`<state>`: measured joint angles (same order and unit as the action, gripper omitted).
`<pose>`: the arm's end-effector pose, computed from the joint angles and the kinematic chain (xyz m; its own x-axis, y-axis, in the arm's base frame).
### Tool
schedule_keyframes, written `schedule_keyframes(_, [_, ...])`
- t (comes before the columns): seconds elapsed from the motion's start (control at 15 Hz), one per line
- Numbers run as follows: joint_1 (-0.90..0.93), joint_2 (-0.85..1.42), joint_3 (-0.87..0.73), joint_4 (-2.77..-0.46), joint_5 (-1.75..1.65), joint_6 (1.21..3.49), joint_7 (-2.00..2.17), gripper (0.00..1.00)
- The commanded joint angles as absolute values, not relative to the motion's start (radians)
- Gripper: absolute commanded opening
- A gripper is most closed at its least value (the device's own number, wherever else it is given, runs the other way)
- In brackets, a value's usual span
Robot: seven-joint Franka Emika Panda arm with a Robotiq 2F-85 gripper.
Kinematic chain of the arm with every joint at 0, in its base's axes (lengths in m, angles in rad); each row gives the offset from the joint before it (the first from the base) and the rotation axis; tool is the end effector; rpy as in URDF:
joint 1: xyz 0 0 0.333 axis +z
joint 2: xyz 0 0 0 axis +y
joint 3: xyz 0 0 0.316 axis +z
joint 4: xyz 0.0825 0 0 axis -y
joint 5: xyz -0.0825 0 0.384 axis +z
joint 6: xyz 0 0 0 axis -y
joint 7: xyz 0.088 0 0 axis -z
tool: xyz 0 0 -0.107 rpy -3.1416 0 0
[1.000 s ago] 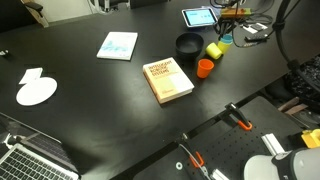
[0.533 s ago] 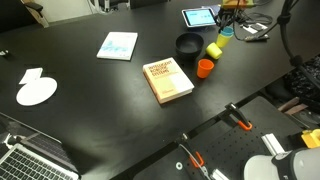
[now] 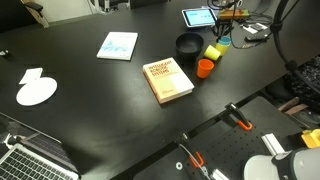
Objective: Unstack the cups and place the yellow cup upright.
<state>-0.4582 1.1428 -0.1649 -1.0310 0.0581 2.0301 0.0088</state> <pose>0.6408 -0.4052 0.1266 0.8277 -0.5453 -0.1324 -0.5358 -0.8381 0.1028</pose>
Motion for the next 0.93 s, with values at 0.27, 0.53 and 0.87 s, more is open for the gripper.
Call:
schedule_keyframes(0.27, [-0.46, 1.14, -0.162, -1.019, 0.057, 2.028, -0.002, 0.29])
schedule_keyframes(0.53, [-0.477, 1.139, -0.148, -1.015, 0.082, 2.022, -0.004, 0.53])
schedule_keyframes(0.87, [-0.503, 1.145, -0.129, -1.002, 0.124, 2.007, -0.006, 0.3])
